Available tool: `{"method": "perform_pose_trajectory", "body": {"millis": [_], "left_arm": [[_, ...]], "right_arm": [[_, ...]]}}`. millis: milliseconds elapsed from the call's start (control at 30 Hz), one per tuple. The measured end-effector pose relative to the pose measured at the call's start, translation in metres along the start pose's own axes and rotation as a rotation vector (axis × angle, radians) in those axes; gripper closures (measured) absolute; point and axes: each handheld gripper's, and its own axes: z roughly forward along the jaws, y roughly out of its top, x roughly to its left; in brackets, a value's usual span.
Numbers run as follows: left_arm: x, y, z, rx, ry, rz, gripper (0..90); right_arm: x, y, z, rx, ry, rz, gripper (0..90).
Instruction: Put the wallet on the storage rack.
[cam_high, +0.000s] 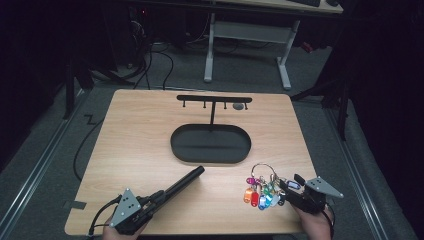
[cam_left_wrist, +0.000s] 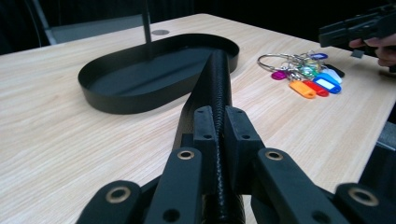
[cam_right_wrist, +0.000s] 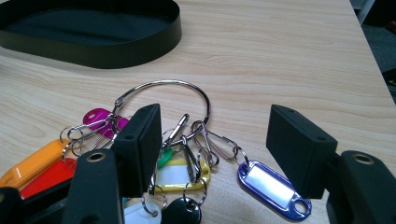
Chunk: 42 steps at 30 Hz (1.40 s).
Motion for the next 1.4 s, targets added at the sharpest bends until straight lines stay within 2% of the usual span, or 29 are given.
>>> {"method": "perform_pose_trajectory", "body": {"millis": [67,167,233,333,567,633,767,933,1200,1400], "left_arm": [[0.003,-0.001,0.0,-0.004,0.001,-0.007,84.1],[0.009,-0.003,0.0,-0.003,-0.023,-0.041,83.8],[0.012,-0.006,0.0,-0.016,-0.004,-0.05,83.3],[0.013,-0.006,-0.001,-0.019,0.014,-0.047,83.2],[0.015,-0.007,-0.001,-0.027,0.006,-0.044,82.5],[0.017,-0.008,-0.001,-0.031,-0.002,-0.068,81.7],[0.018,-0.008,-0.002,-0.029,0.006,-0.067,81.0],[0.02,-0.01,-0.003,-0.037,0.02,-0.069,78.4],[0.023,-0.011,-0.004,-0.042,0.031,-0.072,66.7],[0.022,-0.012,-0.005,-0.04,0.033,-0.068,62.2]], "right_arm": [[0.0,0.0,-0.001,-0.004,-0.002,-0.003,36.2],[-0.001,0.0,-0.001,-0.004,-0.003,0.002,36.3],[0.0,0.0,0.0,0.003,0.007,0.004,36.2],[0.0,0.0,0.001,0.007,0.011,-0.004,36.1],[-0.002,-0.001,0.002,0.018,0.018,0.002,36.1],[-0.002,-0.002,0.002,0.02,0.013,0.0,36.2],[-0.002,-0.001,0.003,0.02,0.014,0.001,36.2],[-0.001,-0.002,0.005,0.038,0.03,0.002,36.1],[-0.003,-0.002,0.005,0.028,0.026,0.018,36.3],[0.001,0.0,0.006,0.025,0.033,-0.005,36.3]]}}
